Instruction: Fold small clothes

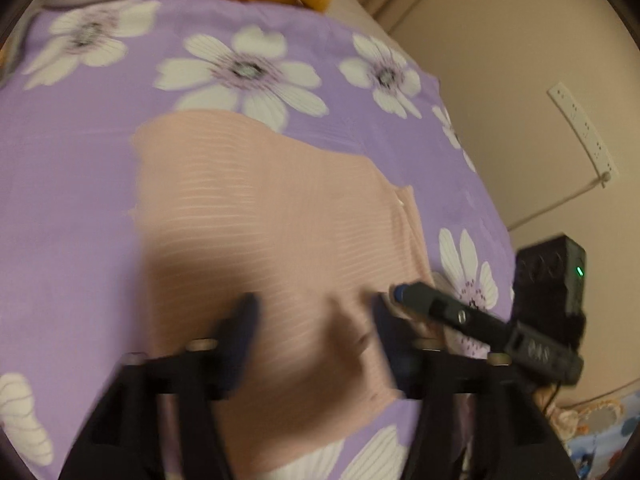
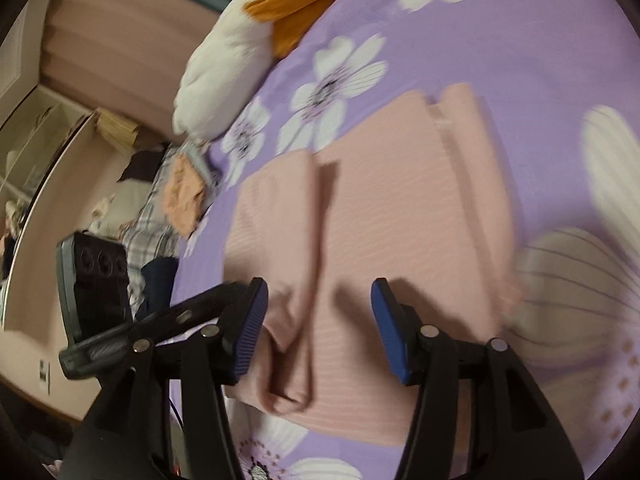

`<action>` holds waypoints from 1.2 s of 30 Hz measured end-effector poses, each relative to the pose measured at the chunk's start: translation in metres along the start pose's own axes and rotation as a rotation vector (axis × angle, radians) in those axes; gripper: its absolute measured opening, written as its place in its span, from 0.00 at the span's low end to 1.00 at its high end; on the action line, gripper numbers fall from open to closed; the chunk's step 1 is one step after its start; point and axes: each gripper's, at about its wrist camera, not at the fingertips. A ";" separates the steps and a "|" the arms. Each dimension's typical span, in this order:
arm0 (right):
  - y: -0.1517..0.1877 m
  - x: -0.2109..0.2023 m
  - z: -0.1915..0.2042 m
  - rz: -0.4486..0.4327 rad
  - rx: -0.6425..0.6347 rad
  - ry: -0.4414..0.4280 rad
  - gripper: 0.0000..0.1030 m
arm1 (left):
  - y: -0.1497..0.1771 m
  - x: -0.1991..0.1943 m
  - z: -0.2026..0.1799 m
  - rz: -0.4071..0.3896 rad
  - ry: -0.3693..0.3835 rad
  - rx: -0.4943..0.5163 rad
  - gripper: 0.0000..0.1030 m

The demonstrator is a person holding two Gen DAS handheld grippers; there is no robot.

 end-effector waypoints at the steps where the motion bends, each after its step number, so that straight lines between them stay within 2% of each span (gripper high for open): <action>1: -0.003 0.006 0.004 0.006 -0.016 0.005 0.57 | 0.002 -0.006 0.005 -0.013 -0.006 -0.003 0.62; 5: -0.018 0.039 0.011 0.073 -0.007 -0.010 0.57 | 0.016 -0.030 0.036 -0.052 -0.057 -0.041 0.62; 9: -0.024 0.062 0.024 0.132 -0.060 -0.038 0.57 | 0.028 -0.037 0.062 -0.064 -0.044 -0.106 0.62; 11: -0.025 0.076 0.022 0.153 -0.043 -0.022 0.57 | 0.032 -0.040 0.074 -0.066 -0.036 -0.139 0.62; 14: -0.024 0.080 0.025 0.137 -0.052 -0.034 0.51 | 0.035 -0.038 0.082 -0.066 -0.022 -0.171 0.62; 15: -0.023 0.081 0.027 0.138 -0.063 -0.038 0.39 | 0.036 -0.038 0.085 -0.064 -0.020 -0.179 0.62; 16: -0.022 0.082 0.028 0.143 -0.069 -0.040 0.19 | 0.037 -0.038 0.086 -0.064 -0.018 -0.182 0.62; 17: -0.020 0.083 0.029 0.141 -0.079 -0.026 0.12 | 0.038 -0.039 0.088 -0.063 -0.019 -0.185 0.62; 18: -0.019 0.082 0.031 0.132 -0.089 -0.013 0.10 | 0.038 -0.039 0.089 -0.061 -0.021 -0.189 0.62; 22: -0.025 0.066 0.042 0.064 -0.131 -0.006 0.08 | 0.039 -0.040 0.090 -0.060 -0.018 -0.195 0.62; 28: -0.046 0.009 0.052 -0.080 -0.214 0.065 0.08 | 0.033 -0.034 0.078 -0.044 -0.012 -0.157 0.62; 32: -0.047 -0.019 0.027 -0.129 -0.180 0.139 0.08 | 0.024 -0.023 0.058 -0.035 -0.002 -0.107 0.62; 34: -0.044 -0.021 0.005 -0.118 -0.149 0.194 0.09 | 0.020 -0.018 0.050 -0.026 0.002 -0.086 0.62; 36: -0.039 -0.017 -0.016 -0.084 -0.119 0.206 0.12 | 0.015 -0.009 0.040 -0.013 0.002 -0.060 0.62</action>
Point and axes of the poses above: each gripper's, at about its wrist camera, not at the fingertips, and x roughly the way its jaws point, z to its left, y to its underside, and after that the axes turned 1 degree about z, right-handed
